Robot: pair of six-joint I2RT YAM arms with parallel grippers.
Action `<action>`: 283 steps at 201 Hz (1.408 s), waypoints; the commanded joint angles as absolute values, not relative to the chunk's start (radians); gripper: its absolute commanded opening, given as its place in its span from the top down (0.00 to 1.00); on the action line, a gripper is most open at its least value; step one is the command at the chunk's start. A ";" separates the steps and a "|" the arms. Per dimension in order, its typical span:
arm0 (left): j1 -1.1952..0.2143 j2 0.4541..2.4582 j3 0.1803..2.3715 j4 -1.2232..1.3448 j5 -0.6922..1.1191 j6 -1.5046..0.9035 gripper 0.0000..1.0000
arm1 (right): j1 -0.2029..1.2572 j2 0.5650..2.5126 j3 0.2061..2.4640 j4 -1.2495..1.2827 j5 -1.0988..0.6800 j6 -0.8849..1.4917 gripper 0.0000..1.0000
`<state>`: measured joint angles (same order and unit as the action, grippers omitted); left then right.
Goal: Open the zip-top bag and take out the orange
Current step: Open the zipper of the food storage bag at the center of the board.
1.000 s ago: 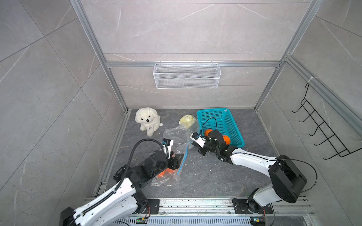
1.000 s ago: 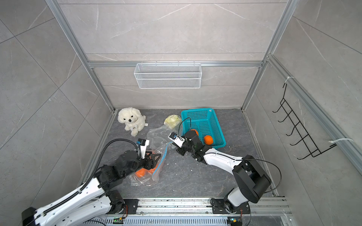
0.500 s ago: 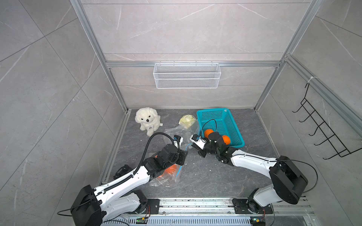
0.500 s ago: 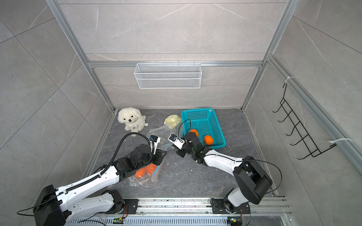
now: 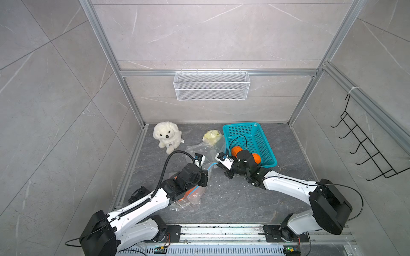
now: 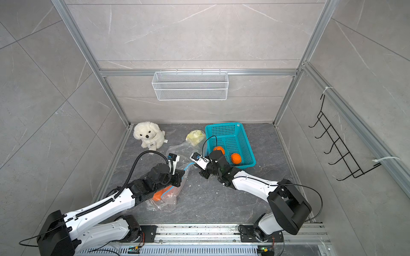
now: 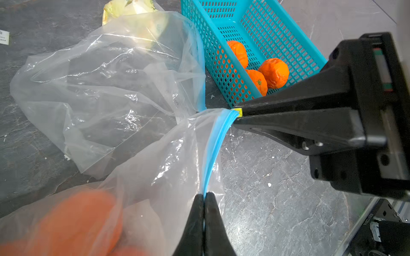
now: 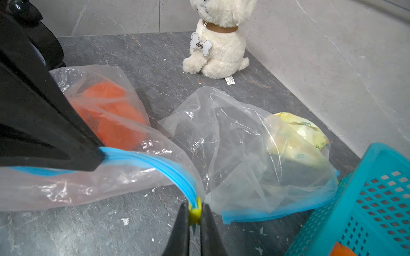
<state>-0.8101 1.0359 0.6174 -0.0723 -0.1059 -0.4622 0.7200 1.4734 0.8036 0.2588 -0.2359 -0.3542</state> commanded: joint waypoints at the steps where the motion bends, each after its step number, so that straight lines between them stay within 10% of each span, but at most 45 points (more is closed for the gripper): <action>1: -0.798 0.971 0.583 0.004 -0.060 -0.496 1.00 | 0.727 1.441 0.778 0.288 -0.226 -0.314 1.00; 12: -0.796 0.948 0.566 0.027 -0.042 -0.509 1.00 | 0.728 1.434 0.755 0.326 -0.231 -0.273 0.99; 59: -0.790 0.883 0.534 0.049 -0.009 -0.554 1.00 | 0.782 1.347 0.598 0.525 -0.312 -0.109 0.36; 124: -0.789 0.884 0.518 0.104 0.060 -0.589 1.00 | 0.867 1.499 0.569 0.798 -0.390 0.023 0.22; 155: -0.789 0.865 0.514 0.094 0.054 -0.585 1.00 | 0.868 1.602 0.606 0.939 -0.459 0.060 0.32; 176: -0.787 0.861 0.513 0.078 0.052 -0.575 1.00 | 0.868 1.632 0.624 0.939 -0.496 0.043 0.85; 190: -0.784 0.851 0.501 0.079 0.045 -0.577 1.00 | 0.867 1.628 0.606 0.946 -0.481 0.028 1.00; 283: -0.766 0.728 0.467 0.005 0.000 -0.580 1.00 | 0.868 1.513 0.524 0.771 -0.336 -0.049 1.00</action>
